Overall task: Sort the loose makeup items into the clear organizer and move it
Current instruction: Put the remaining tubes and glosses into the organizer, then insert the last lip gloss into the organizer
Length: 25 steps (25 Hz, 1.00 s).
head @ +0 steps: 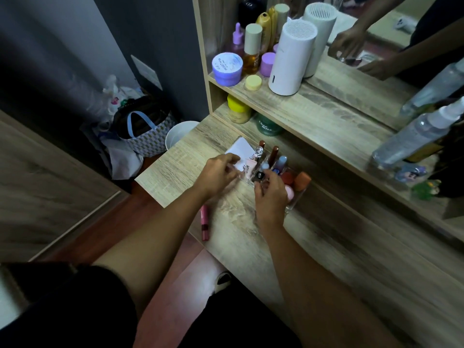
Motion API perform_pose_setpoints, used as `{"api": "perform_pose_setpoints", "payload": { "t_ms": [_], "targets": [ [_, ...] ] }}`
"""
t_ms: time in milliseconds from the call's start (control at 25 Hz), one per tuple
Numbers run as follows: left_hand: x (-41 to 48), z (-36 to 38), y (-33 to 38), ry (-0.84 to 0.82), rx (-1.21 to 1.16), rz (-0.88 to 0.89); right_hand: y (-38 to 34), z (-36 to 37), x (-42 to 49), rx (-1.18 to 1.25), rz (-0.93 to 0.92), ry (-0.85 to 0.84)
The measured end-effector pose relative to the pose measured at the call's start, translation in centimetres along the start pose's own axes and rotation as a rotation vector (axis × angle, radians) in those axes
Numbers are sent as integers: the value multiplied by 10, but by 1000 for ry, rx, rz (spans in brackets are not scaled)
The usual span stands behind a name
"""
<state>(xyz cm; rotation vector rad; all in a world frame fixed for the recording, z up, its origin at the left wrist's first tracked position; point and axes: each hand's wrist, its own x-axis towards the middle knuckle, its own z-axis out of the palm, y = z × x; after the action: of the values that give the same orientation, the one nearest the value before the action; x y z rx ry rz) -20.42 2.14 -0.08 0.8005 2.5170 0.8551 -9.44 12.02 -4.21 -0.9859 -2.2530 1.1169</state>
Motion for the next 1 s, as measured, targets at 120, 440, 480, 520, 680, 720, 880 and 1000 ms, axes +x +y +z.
{"api": "perform_pose_setpoints", "payload": {
  "t_ms": [120, 440, 480, 520, 680, 720, 880, 1000],
  "targets": [
    [-31, 0, -33, 65, 217, -312, 3, 3, -20, 22, 28, 26],
    [-87, 37, -50, 8, 145, -471, 46, 11, -73, -535, -196, -462],
    [-87, 42, -47, 26, 146, -460, 50, 10, -74, -567, -215, -491],
    [-86, 45, -44, 37, 138, -458, 53, 9, -74, -584, -233, -512],
    [-73, 43, -32, 27, 6, -397, 64, -5, -70, -611, -228, -525],
    [-67, 40, -28, 5, -18, -316, 68, -11, -69, -617, -220, -510],
    [-47, 18, -2, -30, -122, -52, 81, -28, -66, -633, -220, -492],
    [-36, 12, 19, 48, -211, 7, 83, -30, -65, -634, -225, -524]
  ]
}}
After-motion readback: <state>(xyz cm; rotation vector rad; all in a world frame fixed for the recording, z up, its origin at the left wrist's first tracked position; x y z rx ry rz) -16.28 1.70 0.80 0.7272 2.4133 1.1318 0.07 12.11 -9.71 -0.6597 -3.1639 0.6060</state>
